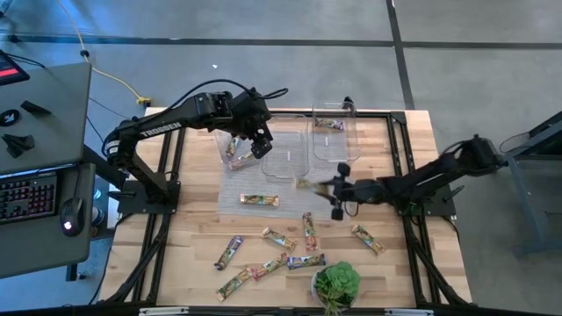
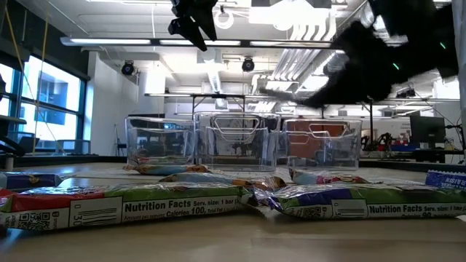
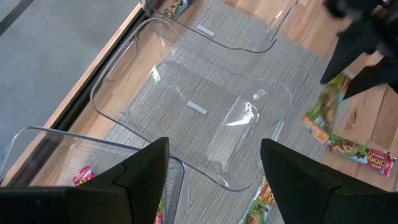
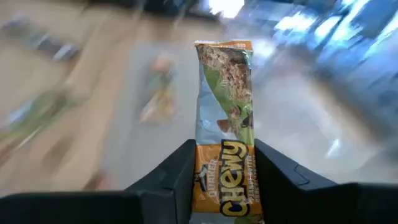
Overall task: Pick and place Granola Bars by type
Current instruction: Put the orange granola bar into the middle transparent bin
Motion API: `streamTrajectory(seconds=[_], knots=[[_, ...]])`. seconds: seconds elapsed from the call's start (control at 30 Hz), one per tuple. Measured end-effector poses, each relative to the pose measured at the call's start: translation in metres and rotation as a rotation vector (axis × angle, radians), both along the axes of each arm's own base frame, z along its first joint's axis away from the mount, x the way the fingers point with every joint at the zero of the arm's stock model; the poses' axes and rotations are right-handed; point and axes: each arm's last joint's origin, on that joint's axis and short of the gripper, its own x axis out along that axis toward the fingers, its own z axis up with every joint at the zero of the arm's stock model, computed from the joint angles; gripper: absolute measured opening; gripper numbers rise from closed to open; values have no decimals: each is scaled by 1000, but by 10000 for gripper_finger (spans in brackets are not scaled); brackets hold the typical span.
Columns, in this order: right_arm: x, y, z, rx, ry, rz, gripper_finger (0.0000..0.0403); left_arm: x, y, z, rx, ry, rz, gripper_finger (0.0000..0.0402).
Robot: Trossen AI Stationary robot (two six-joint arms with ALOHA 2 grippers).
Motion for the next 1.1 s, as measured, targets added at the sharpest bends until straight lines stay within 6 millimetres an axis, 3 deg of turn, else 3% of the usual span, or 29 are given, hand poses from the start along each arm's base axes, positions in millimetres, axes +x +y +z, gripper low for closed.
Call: streamTrajectory(seconds=[0.17,0.37,0.53,0.67,0.8,0.93,1.1], knots=[[27,-19,49,-65,-51,-68,123,0,0,0,0,0,0,248],[64,-56,81,14,207,-164,123,0,0,0,0,0,0,248],[100,-80,98,50,247,-90,123,0,0,0,5,-3,-3,248],[125,-102,82,98,373,-103,123,0,0,0,6,-4,-4,248],[137,-124,57,104,531,-157,123,-1,0,-1,3,16,-5,248],[139,-143,45,121,577,-214,123,-1,0,-1,3,17,-5,248],[135,-160,40,262,529,-228,123,-1,0,-1,3,15,-5,248]])
